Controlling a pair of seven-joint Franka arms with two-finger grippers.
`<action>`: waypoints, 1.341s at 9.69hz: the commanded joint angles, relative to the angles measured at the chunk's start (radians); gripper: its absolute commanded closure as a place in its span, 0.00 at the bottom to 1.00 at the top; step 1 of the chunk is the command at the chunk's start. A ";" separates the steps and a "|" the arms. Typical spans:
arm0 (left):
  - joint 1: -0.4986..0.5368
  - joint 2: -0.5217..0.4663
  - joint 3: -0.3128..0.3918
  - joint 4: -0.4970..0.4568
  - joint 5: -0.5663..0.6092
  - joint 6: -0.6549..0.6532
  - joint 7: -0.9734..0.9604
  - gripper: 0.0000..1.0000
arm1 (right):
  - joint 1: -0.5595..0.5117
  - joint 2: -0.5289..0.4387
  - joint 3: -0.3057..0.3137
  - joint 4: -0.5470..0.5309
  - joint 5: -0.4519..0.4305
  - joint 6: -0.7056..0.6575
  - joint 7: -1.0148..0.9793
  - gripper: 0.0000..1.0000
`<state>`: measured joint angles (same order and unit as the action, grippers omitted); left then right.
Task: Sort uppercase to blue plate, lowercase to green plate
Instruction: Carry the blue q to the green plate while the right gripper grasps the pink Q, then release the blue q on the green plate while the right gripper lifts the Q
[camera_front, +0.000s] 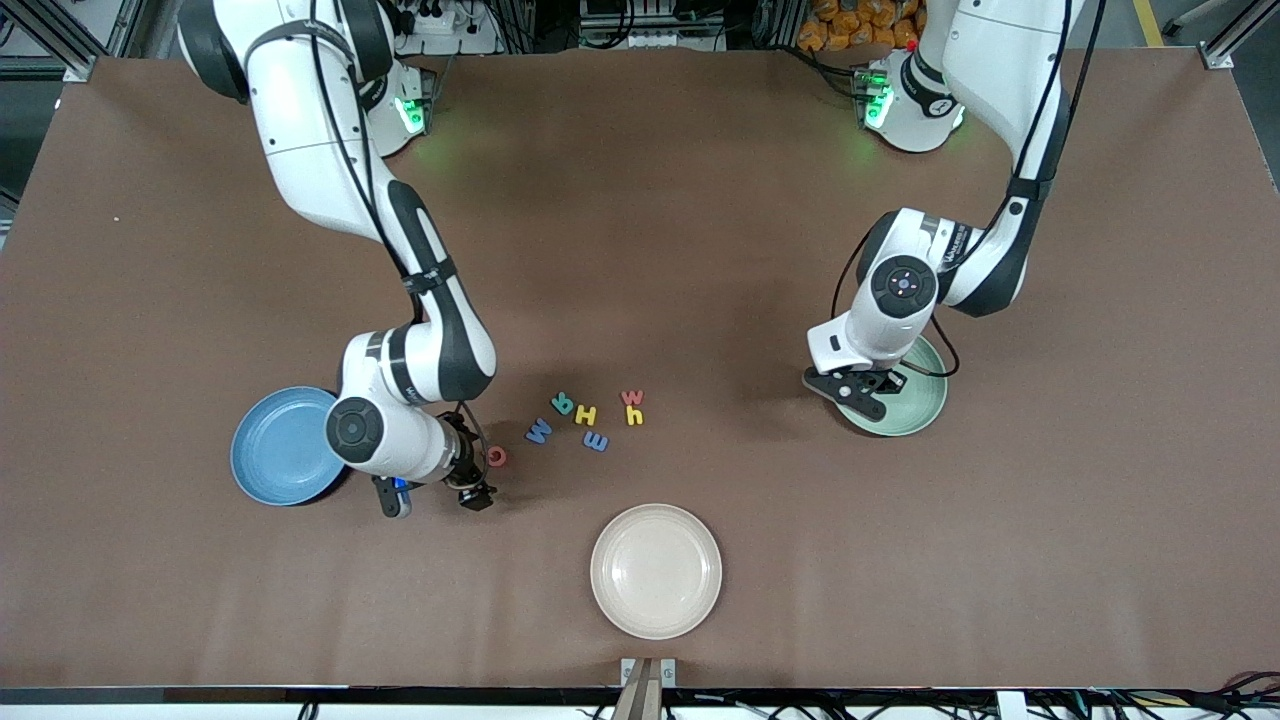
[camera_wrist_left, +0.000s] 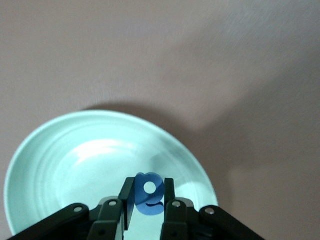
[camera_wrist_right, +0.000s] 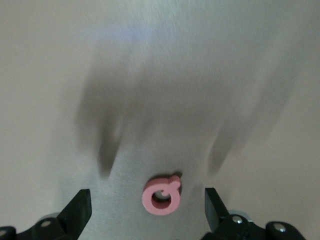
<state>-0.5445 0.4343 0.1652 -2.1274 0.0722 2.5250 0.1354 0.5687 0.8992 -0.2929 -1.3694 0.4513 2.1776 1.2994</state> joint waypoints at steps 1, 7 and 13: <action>0.014 -0.049 -0.013 -0.046 0.008 0.020 0.006 0.51 | 0.049 0.043 -0.038 0.026 0.026 0.001 0.035 0.00; -0.011 -0.002 -0.073 0.100 -0.159 0.012 -0.086 0.00 | 0.059 0.049 -0.065 0.026 0.020 0.002 0.063 0.00; -0.104 0.306 -0.087 0.536 -0.157 0.008 -0.204 0.00 | 0.075 0.049 -0.068 0.024 0.007 0.002 0.070 0.76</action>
<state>-0.6162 0.6551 0.0725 -1.7031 -0.0688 2.5420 -0.0293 0.6273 0.9297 -0.3419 -1.3666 0.4517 2.1887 1.3530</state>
